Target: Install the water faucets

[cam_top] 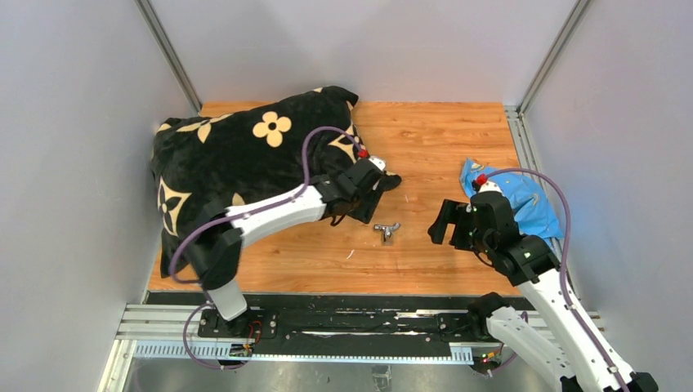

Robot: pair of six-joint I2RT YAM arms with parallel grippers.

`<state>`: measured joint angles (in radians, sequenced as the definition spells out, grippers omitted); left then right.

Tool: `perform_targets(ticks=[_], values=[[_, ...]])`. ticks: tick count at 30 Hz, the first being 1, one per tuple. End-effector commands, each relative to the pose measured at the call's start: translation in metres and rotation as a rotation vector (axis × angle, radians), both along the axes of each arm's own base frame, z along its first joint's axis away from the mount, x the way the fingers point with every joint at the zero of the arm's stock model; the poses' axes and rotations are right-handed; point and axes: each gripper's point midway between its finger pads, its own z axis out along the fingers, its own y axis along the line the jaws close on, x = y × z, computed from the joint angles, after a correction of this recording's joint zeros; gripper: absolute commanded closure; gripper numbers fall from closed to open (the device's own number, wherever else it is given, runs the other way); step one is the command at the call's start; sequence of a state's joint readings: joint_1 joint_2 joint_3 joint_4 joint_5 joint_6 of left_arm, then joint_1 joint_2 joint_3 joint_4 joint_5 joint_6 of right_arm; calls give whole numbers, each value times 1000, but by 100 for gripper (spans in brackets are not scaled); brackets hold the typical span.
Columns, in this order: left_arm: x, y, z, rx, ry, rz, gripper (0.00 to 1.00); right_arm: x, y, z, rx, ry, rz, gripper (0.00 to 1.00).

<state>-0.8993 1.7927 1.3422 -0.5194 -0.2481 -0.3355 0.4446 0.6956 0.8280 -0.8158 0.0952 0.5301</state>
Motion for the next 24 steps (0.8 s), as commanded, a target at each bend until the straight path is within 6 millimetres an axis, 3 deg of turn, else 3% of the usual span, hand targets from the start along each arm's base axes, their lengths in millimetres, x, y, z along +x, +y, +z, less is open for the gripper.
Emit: perform_targets(ticks=[1, 6, 13, 18, 24], values=[[-17, 24, 58, -97, -90, 18, 38, 4, 32, -19, 147, 47, 23, 12], [-43, 67, 79, -167, -130, 89, 32, 14, 63, -38, 87, 62, 30, 12], [-74, 107, 76, -236, -113, 169, 29, 36, 110, -65, -59, 142, 49, 16], [-82, 126, 74, -253, -127, 225, 21, 51, 131, -92, -105, 189, 56, 40], [-83, 139, 78, -262, -151, 285, 15, 56, 141, -111, -130, 234, 66, 63]])
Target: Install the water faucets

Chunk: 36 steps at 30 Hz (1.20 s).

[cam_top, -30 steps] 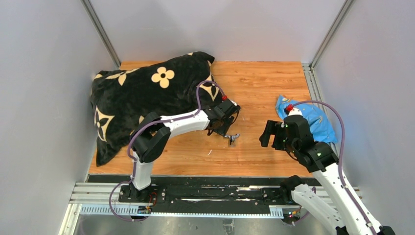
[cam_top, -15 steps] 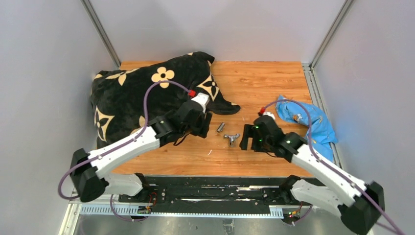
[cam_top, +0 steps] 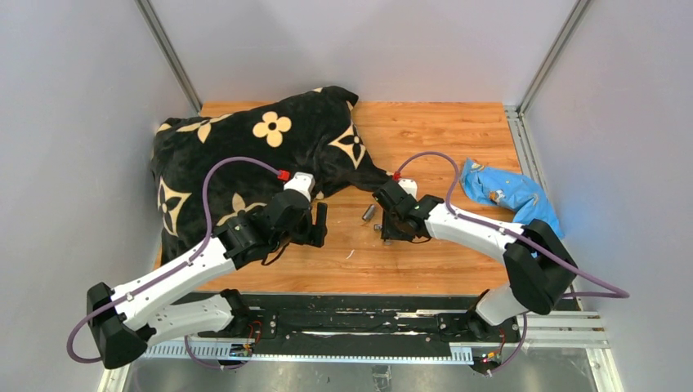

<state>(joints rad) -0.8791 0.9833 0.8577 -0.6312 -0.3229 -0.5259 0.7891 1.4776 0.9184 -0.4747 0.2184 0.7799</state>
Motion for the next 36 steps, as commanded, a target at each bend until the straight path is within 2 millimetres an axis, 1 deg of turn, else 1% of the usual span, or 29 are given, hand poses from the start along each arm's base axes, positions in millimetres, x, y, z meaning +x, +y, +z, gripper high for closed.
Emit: perform_targets(ticks=[1, 5, 6, 7, 8, 9, 12, 14, 15, 16, 17, 21, 22, 24, 25, 26, 27, 29, 31, 33, 36], values=[[4, 12, 5, -24, -28, 86, 15, 9, 14, 3, 5, -33, -4, 69], [5, 15, 5, -31, -40, 109, 12, 9, 10, 0, -11, -31, -9, 89], [5, 15, 5, -31, -41, 109, 12, 8, 9, 0, -19, -33, -10, 96], [5, 15, 5, -31, -42, 107, 11, 9, 7, 2, -26, -38, -11, 99], [5, 15, 4, -29, -42, 104, 10, 9, 4, 3, -38, -42, -9, 100], [5, 16, 0, -22, -41, 108, 2, 8, 0, 5, -51, -48, -2, 100], [8, 20, -17, 53, -39, 88, 2, 6, -11, 20, -72, -93, 30, 99], [9, 19, -19, 78, -22, 84, 2, 1, -18, 34, -57, -134, 64, 99], [9, 15, -16, 63, -15, 86, 2, -2, -21, 41, -50, -157, 95, 99], [10, 9, -11, 37, -9, 78, 2, -6, -24, 49, -28, -180, 121, 99], [10, 2, -3, 3, -7, 68, 2, -11, -26, 63, 11, -217, 148, 99], [11, -24, 23, -126, -16, 21, 2, -34, -33, 92, 118, -299, 237, 99], [10, -29, 24, -145, -3, 11, 2, -41, -35, 99, 152, -320, 255, 99], [6, -49, 30, -212, 28, -47, 2, -51, -37, 111, 214, -358, 276, 99], [0, -65, 34, -277, 58, -108, 2, -55, -38, 115, 239, -369, 282, 99], [-3, -83, 43, -361, 60, -154, 2, -60, -41, 118, 254, -375, 281, 99], [-6, -96, 49, -428, 68, -188, 2, -63, -43, 120, 265, -376, 276, 99], [-14, -121, 62, -573, 98, -233, 2, -67, -47, 122, 272, -373, 265, 99], [-20, -141, 69, -688, 131, -283, 2, -69, -49, 120, 264, -360, 255, 99], [-23, -157, 65, -718, 182, -311, 2, -70, -50, 118, 261, -340, 252, 99], [-27, -176, 60, -700, 213, -340, 2, -71, -47, 117, 272, -332, 255, 99]])
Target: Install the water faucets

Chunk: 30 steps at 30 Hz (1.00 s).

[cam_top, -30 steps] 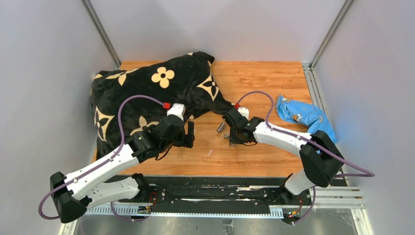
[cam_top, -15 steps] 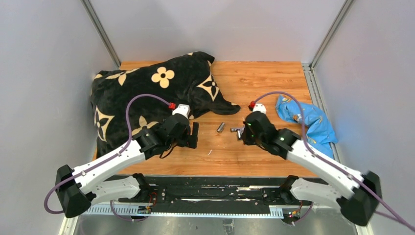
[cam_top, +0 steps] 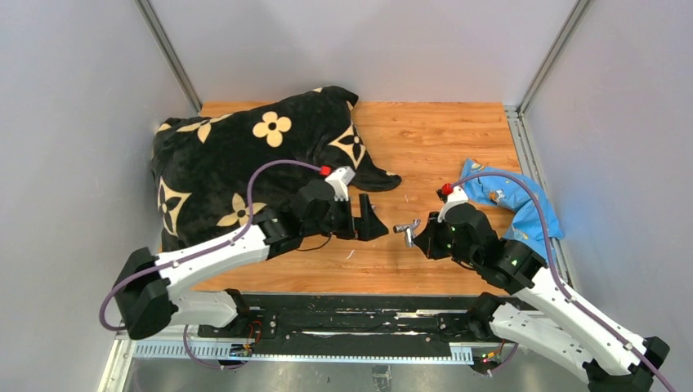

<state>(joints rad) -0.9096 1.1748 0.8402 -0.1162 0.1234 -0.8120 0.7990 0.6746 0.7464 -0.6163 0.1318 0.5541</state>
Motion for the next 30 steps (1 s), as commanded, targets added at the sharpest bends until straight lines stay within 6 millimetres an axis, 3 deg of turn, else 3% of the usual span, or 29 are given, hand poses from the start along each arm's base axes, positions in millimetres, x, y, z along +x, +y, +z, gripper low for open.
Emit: perform_targets(ticks=[1, 8, 22, 28, 30], values=[[-14, -44, 24, -140, 23, -104, 2, -6, 4, -4, 3, 29, 23, 99], [-18, -69, 7, -186, 97, -138, 4, -8, 4, 3, 16, 11, 37, 99], [-8, -82, -16, -180, 143, -104, 51, -11, 9, 5, 42, 11, 66, 99], [-7, -83, -25, -181, 171, -88, 56, -13, 11, 4, 49, 17, 78, 99], [-6, -83, -26, -180, 172, -85, 63, -14, 11, 1, 45, 25, 81, 99]])
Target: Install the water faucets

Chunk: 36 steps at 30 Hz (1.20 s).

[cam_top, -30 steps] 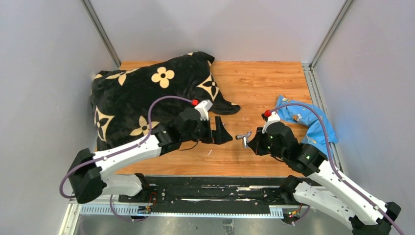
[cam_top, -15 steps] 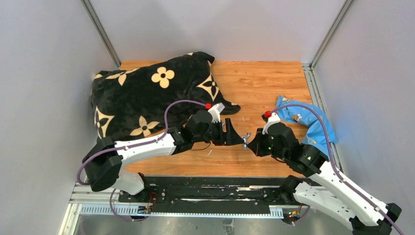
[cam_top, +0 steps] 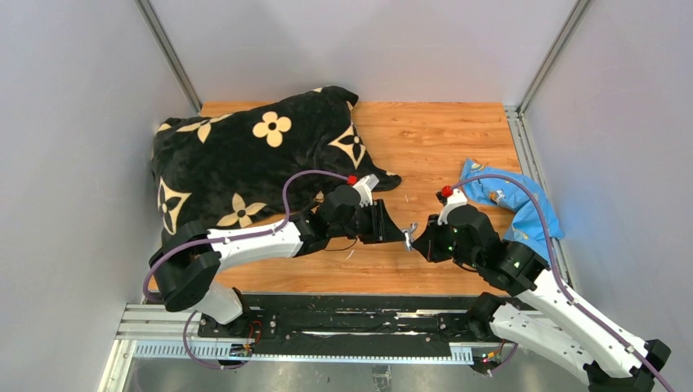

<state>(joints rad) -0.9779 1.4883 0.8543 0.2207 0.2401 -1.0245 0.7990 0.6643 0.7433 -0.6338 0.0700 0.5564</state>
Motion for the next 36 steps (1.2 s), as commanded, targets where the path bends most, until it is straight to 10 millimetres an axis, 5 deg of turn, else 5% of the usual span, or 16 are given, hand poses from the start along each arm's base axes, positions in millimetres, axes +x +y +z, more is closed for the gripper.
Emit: perform_targets(ticks=[1, 6, 7, 11, 14, 18, 24, 31, 36], values=[[3, -6, 11, -43, -23, 7, 68, -4, 6, 1, 22, -5, 34, 99], [3, -5, 11, -39, -44, -6, 99, -5, 6, -6, 16, 18, 22, 99], [2, -4, 13, -38, -69, -20, 100, -5, 7, -7, 15, 26, 30, 93], [-15, 3, 33, -68, -220, -181, 100, -20, 29, 7, 102, 35, 197, 37], [-31, 18, 47, -98, -309, -308, 100, -24, 35, 47, 221, -54, 268, 24], [-60, 41, 74, -152, -441, -463, 100, -26, 31, 99, 333, -158, 286, 21], [-83, 73, 115, -179, -665, -530, 100, -36, 47, 148, 535, -249, 378, 15], [-90, 92, 146, -165, -779, -524, 100, -53, 72, 164, 684, -264, 572, 11], [-96, 89, 157, -224, -760, -532, 100, -54, 81, 155, 728, -226, 616, 13]])
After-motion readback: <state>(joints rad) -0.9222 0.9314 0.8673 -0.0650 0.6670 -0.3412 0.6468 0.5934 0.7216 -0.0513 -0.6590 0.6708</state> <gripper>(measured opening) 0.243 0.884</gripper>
